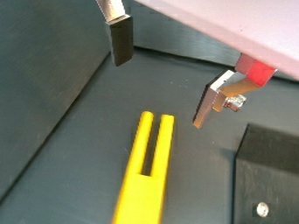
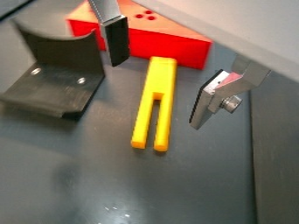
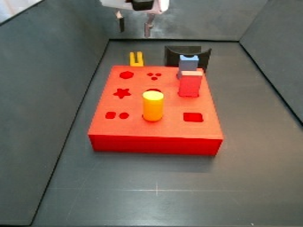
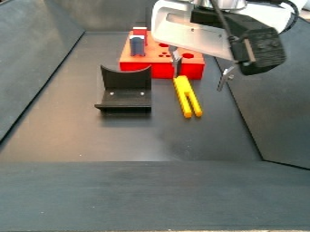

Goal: Pick up the square-circle object. Move up. Rotate the square-circle object. Place the square-circle object on the fixture. Regrasp the square-circle object. Move to above the board. Insert the square-circle object.
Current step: Rotate the square-circle object.

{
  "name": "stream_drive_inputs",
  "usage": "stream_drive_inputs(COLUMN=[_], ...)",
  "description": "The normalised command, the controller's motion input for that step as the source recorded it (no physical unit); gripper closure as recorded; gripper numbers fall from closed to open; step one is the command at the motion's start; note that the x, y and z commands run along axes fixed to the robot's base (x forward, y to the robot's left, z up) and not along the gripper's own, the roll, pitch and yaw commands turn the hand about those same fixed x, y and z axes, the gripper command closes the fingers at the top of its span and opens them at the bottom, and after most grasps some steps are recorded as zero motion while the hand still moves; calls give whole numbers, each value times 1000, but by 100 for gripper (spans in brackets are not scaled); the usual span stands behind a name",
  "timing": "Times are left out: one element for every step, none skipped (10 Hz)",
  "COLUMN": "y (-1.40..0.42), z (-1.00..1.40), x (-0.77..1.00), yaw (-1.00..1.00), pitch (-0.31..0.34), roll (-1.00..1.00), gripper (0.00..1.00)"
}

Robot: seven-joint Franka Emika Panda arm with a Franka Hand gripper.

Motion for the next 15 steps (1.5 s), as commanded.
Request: stream_drive_inputs(y=[-3,-3,-3,-3,-3,-3,-3,-3,0,0,-2,0,3,3,7], z=[-43,-43,-43,-43,-43,-43,-43,-43,-1000,-1000,-1000,-1000,-1000,-998,-847], x=[36,36,36,36,36,36,36,36,0,5,23,25,34,39,46], yaw=[1000,1000,1000,1000,754,534,311,235,0,-36,-33,-26,-11,-8,-2], pitch=[-7,-7,-10,-11,-13,-12,-12,-12,0,-7,-36,-41,-58,-62,-66], roll=[6,6,9,10,11,11,11,11,0,0,-10,-23,-57,-69,-94], gripper=[0,0,0,0,0,0,0,0,0,0,0,0,0,0,0])
